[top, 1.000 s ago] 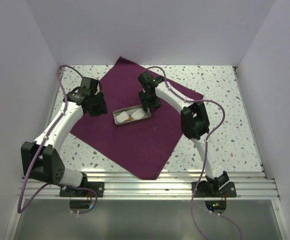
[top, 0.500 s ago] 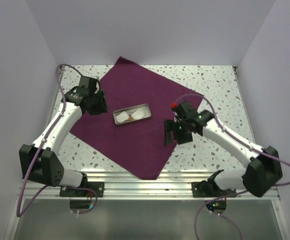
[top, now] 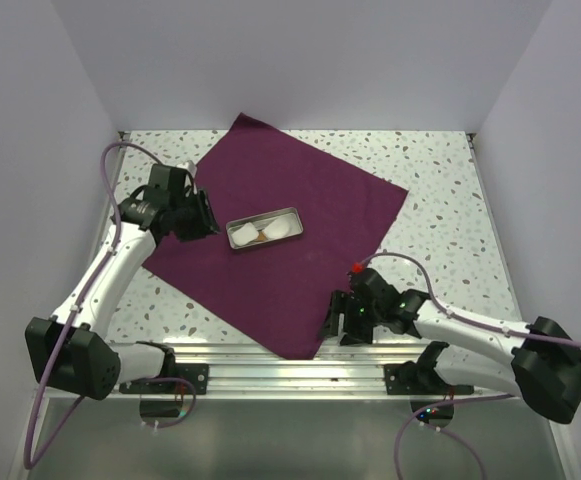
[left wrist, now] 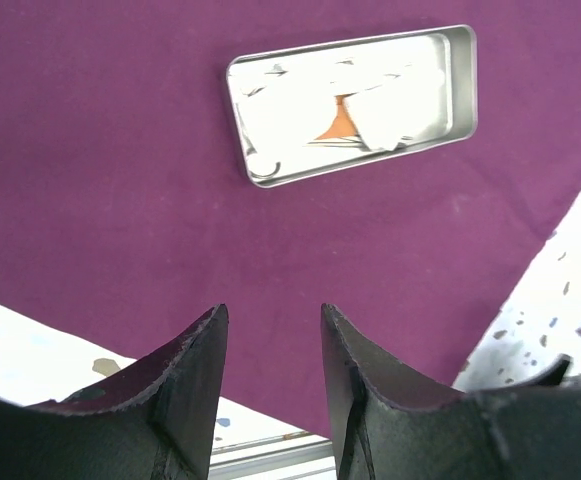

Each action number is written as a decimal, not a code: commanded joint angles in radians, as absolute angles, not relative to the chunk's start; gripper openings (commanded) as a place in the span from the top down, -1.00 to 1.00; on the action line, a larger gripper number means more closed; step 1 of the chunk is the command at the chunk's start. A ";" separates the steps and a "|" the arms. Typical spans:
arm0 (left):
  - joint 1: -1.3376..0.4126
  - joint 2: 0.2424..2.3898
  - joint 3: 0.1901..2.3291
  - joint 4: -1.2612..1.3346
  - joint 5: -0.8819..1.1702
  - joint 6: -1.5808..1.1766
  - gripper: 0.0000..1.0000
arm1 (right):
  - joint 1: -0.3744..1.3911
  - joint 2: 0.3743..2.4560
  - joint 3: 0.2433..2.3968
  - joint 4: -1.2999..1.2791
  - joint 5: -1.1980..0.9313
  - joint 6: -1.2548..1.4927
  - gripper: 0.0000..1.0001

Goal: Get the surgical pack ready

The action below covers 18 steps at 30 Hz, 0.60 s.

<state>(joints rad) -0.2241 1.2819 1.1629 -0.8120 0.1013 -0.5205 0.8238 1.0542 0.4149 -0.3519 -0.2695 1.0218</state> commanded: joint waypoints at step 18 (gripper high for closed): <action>-0.258 1.121 1.068 -0.779 0.206 -0.569 0.09 | 1.164 1.322 0.409 0.047 0.055 1.370 -0.27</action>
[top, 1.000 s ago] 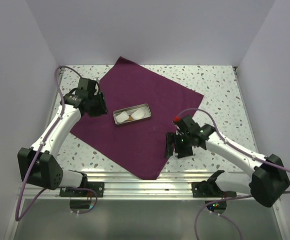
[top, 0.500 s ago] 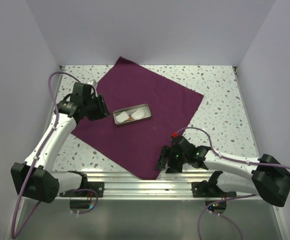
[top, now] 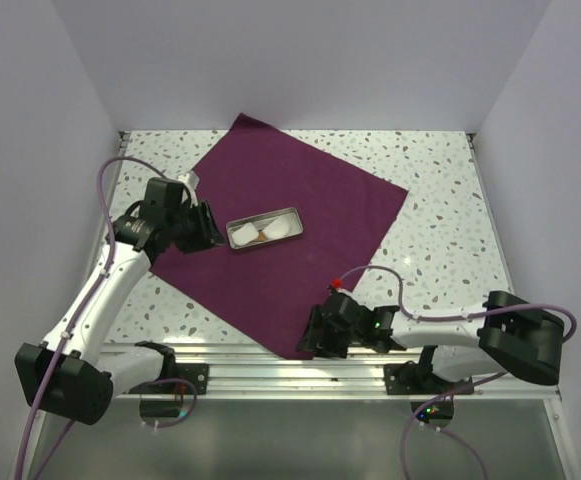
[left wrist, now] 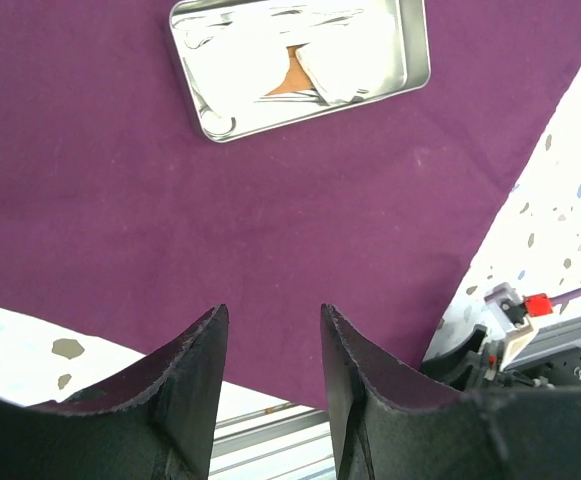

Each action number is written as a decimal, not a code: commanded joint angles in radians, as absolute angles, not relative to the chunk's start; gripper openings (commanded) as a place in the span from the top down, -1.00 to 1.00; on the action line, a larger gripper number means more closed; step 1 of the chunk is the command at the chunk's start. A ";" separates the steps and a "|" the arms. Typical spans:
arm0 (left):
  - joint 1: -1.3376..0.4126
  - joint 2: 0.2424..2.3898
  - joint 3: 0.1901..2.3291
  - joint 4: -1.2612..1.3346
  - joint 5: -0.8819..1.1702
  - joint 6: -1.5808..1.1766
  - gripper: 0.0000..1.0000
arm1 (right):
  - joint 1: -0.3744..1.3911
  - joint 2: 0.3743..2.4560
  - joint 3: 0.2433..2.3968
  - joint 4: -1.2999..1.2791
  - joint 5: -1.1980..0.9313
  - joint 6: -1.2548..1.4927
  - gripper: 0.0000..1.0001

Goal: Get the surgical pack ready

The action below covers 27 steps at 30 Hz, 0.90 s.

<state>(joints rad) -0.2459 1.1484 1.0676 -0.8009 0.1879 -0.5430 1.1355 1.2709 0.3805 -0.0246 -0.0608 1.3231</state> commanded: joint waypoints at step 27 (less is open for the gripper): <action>-0.275 1.213 1.201 -0.841 -0.035 -0.583 0.10 | 0.648 1.802 1.504 -0.293 -0.311 0.832 1.00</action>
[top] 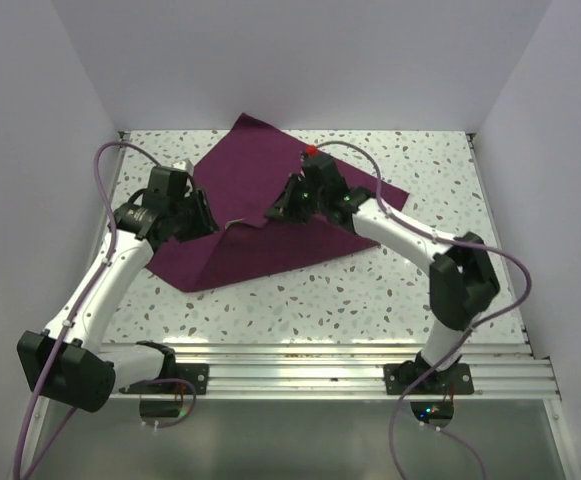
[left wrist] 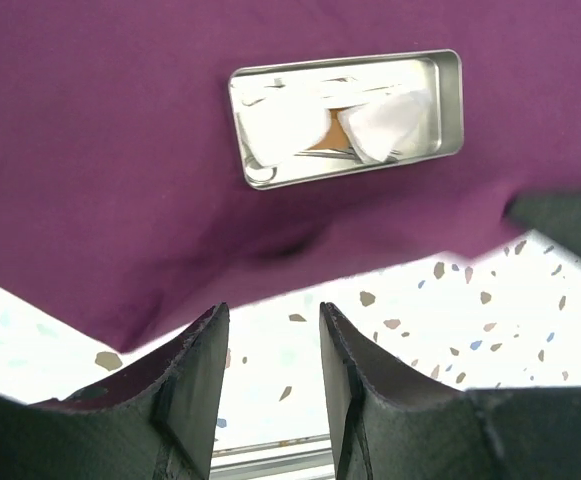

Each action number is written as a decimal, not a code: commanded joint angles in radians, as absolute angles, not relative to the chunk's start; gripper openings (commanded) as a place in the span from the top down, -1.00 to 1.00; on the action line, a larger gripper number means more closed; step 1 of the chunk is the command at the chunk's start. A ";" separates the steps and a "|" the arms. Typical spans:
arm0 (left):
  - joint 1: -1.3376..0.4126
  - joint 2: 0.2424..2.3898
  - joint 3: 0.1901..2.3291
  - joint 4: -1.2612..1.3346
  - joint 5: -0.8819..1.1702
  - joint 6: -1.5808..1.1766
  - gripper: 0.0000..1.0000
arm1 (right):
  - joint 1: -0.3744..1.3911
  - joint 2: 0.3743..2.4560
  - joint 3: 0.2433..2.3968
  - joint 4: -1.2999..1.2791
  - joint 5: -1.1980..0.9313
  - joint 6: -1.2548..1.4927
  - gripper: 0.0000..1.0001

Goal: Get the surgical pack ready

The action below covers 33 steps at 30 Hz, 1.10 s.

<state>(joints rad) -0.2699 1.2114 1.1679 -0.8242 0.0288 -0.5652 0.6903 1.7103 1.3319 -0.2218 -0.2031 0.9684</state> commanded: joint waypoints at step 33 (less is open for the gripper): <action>-0.268 1.482 1.318 -0.790 -0.081 -0.506 0.10 | 0.459 2.631 2.433 -0.327 -0.548 0.916 0.78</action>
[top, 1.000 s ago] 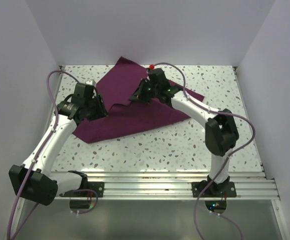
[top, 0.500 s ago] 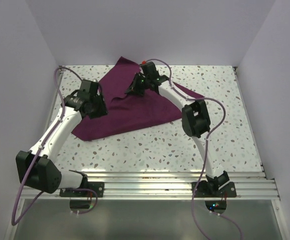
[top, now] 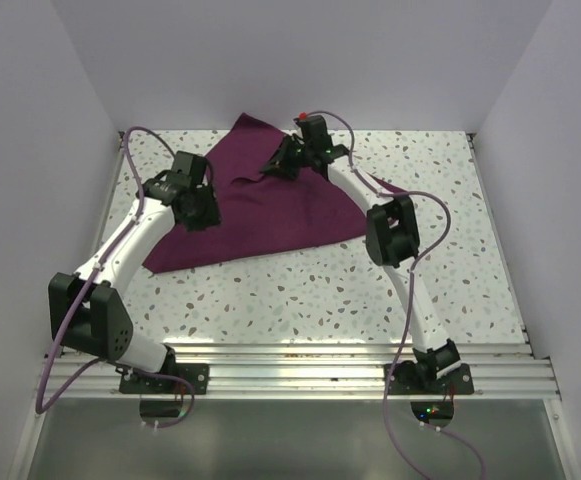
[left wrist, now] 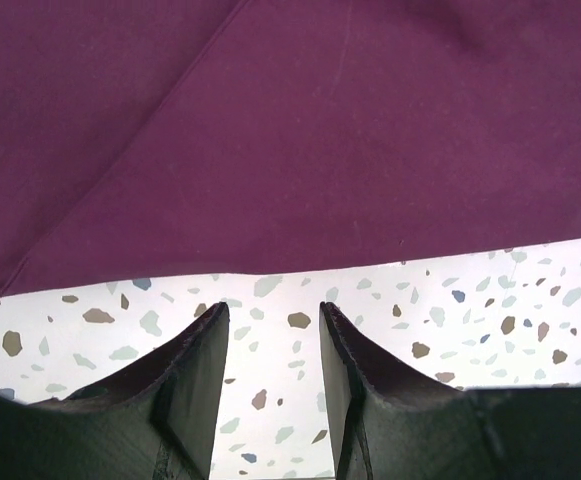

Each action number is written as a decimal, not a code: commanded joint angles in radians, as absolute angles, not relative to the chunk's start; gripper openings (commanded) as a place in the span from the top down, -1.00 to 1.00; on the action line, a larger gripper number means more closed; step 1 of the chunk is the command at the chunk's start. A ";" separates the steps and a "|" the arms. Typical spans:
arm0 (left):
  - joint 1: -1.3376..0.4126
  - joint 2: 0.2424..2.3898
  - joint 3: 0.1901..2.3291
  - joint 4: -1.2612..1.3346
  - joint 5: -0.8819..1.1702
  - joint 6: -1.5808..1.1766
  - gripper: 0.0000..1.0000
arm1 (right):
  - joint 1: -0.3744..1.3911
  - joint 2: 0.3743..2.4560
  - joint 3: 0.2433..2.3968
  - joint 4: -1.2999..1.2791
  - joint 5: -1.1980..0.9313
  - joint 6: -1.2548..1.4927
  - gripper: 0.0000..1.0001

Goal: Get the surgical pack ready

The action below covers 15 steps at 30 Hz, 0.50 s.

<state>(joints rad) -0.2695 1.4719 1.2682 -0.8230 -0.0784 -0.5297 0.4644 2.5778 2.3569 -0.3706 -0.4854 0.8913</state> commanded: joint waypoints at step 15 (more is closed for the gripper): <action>-0.268 1.509 1.312 -0.773 -0.071 -0.525 0.10 | 0.448 2.690 2.459 -0.316 -0.552 0.917 0.63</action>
